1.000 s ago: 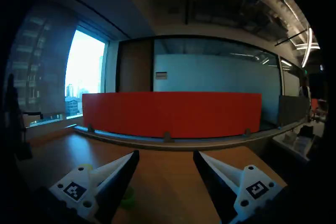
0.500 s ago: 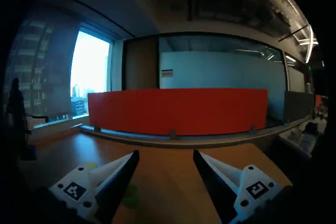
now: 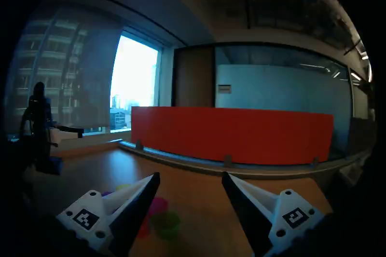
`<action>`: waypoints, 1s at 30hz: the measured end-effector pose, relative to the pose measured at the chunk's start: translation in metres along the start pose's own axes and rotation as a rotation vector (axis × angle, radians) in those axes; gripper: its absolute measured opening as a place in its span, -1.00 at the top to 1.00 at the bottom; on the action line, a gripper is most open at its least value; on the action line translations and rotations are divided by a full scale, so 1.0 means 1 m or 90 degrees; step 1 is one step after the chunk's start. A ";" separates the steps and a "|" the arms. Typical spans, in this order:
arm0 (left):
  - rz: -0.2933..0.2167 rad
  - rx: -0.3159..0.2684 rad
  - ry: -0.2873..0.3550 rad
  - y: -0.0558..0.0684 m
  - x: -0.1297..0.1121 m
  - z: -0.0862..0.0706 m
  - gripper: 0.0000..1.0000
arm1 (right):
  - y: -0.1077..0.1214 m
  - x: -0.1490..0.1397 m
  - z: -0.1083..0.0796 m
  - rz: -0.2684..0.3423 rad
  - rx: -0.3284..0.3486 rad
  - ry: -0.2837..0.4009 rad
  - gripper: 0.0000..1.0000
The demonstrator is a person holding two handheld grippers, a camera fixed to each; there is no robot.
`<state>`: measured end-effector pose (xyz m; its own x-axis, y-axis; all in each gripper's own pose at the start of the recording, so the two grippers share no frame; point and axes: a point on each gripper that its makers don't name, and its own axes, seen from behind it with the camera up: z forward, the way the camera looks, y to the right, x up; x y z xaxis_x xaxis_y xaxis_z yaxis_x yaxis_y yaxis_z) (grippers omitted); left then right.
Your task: Pour water
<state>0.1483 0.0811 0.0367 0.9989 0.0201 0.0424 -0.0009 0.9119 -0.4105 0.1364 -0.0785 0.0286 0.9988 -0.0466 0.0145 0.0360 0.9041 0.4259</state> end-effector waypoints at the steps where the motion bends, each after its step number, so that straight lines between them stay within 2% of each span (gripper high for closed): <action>1: 0.002 -0.011 0.001 0.004 0.001 0.000 -0.72 | -0.004 0.001 0.000 -0.002 0.011 0.000 -0.99; 6: 0.006 -0.068 0.011 0.024 0.005 0.000 -0.72 | -0.022 0.003 0.001 -0.012 0.064 -0.002 -0.99; 9: -0.001 -0.089 0.014 0.031 0.007 0.002 -0.71 | -0.028 0.003 0.002 -0.015 0.079 -0.008 -0.99; 15: -0.001 -0.103 0.006 0.033 0.003 0.004 -0.72 | -0.033 -0.002 0.007 -0.033 0.090 -0.022 -0.99; 30: 0.017 -0.132 -0.060 0.030 -0.025 0.011 -0.72 | -0.036 -0.033 0.014 -0.048 0.135 -0.101 -0.99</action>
<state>0.1224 0.1124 0.0332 0.9899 0.0902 0.1095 -0.0082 0.8066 -0.5911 0.1018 -0.1152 0.0260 0.9754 -0.1912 0.1093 0.0858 0.7869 0.6111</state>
